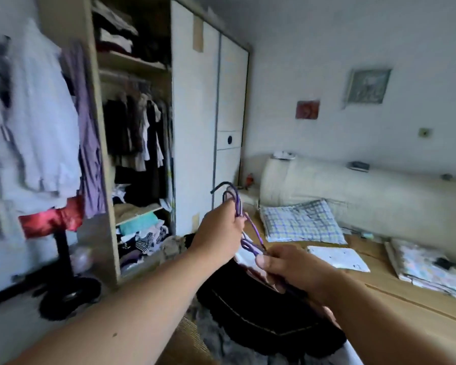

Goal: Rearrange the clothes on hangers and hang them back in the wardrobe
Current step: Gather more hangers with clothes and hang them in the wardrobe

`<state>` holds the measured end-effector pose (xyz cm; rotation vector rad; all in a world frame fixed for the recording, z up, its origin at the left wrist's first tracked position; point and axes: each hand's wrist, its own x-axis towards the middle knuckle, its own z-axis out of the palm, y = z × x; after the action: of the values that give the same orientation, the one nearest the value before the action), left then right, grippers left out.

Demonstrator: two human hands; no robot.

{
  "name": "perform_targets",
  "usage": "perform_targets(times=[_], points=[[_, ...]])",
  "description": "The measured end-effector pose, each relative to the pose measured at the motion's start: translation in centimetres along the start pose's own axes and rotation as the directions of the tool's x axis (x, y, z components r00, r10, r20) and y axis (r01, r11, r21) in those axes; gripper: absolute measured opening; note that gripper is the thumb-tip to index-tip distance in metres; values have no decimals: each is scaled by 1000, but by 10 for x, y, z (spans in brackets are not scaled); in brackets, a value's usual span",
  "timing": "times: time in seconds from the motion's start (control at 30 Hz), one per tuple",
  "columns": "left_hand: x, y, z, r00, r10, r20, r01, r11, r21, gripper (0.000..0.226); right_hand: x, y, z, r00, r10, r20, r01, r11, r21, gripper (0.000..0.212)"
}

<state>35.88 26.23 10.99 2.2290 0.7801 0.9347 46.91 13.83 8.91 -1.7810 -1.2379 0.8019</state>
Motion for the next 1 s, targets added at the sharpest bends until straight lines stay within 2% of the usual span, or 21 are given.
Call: perform_targets(times=[0.1,0.2,0.3,0.37,0.43,0.53,0.63,0.73,0.83,0.9,1.0], points=[[-7,11,-51,990,28,-140,-30,1000,-10,25,5,-48,9,996,-86,-12,86,996,13,34],[-9,3,-98,954,15,-299,-21,1000,-16,12,17,-95,25,988,-157,-12,156,986,-65,34],[-8,-15,-143,914,-50,-403,-14,988,-153,15,38,-127,47,987,-160,4,159,978,-132,32],[-9,-32,-175,907,-122,-404,-5,954,-300,24,56,-145,69,988,-149,31,152,975,-162,32],[-10,-51,-203,899,-157,-410,-3,931,-364,27,74,-158,91,986,-140,85,152,976,-153,35],[-10,-91,-246,916,-139,-376,5,942,-336,25,110,-179,136,981,-128,147,140,987,-78,40],[-7,-127,-283,930,-115,-349,19,964,-267,23,139,-203,179,975,-132,177,135,991,-3,26],[2,-165,-320,907,-98,-410,49,990,-130,22,168,-229,220,970,-135,201,125,990,62,23],[15,-197,-358,899,-123,-421,76,989,-127,21,193,-254,258,962,-140,235,117,987,112,19],[29,-215,-383,932,-118,-343,88,991,-102,18,212,-272,281,954,-139,264,102,983,151,18],[49,-238,-410,957,-114,-266,64,979,-192,15,242,-292,311,944,-135,300,89,982,164,19]])
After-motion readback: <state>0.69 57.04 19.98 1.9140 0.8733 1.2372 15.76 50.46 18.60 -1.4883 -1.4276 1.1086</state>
